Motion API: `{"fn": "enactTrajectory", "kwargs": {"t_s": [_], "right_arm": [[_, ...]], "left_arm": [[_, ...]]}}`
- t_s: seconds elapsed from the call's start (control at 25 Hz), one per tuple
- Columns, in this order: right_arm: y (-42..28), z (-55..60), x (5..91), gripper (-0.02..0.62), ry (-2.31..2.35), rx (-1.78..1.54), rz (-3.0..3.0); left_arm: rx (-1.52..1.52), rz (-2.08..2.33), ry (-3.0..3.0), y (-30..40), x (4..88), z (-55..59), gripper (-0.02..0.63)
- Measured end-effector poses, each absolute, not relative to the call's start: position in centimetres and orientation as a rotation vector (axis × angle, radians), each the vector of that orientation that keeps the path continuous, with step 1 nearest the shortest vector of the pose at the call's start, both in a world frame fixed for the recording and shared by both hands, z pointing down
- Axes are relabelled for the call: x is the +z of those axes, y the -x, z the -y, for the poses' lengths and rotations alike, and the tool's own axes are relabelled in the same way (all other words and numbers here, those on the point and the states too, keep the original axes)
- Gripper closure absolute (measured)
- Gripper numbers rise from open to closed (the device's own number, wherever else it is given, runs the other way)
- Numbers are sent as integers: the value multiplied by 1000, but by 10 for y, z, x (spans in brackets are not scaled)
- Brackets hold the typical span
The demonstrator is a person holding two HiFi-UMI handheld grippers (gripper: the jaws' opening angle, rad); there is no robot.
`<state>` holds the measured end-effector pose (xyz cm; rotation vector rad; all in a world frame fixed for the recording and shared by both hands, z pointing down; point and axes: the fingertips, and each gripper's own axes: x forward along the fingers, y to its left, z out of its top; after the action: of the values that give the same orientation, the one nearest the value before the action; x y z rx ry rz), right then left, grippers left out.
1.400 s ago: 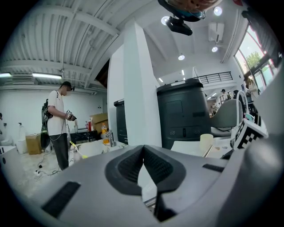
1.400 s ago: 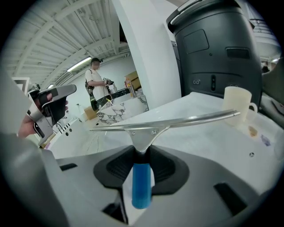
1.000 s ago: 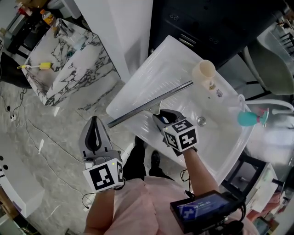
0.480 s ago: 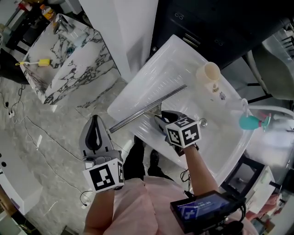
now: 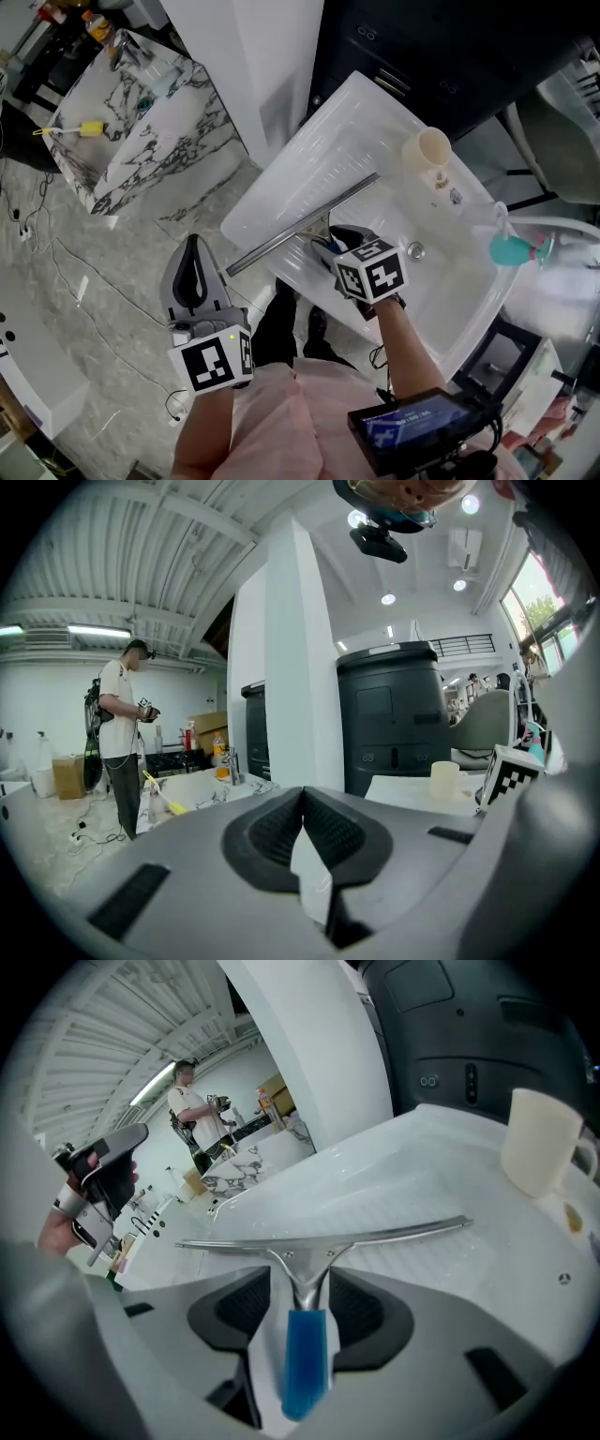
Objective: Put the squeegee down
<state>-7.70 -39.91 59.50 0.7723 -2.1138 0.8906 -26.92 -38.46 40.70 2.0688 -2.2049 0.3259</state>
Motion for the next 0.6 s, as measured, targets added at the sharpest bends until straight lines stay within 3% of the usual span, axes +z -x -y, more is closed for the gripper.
{"fn": "enactTrajectory", "kwargs": {"t_s": [0.36,0.6], "right_arm": [[64,401,568,385,-847,835,2175],[58,408,496,405,-986,688,2379]], "left_arm": [[295,2218,-2109,257,387,376,597],[232,2247,-2205,234,347,365,597]]}}
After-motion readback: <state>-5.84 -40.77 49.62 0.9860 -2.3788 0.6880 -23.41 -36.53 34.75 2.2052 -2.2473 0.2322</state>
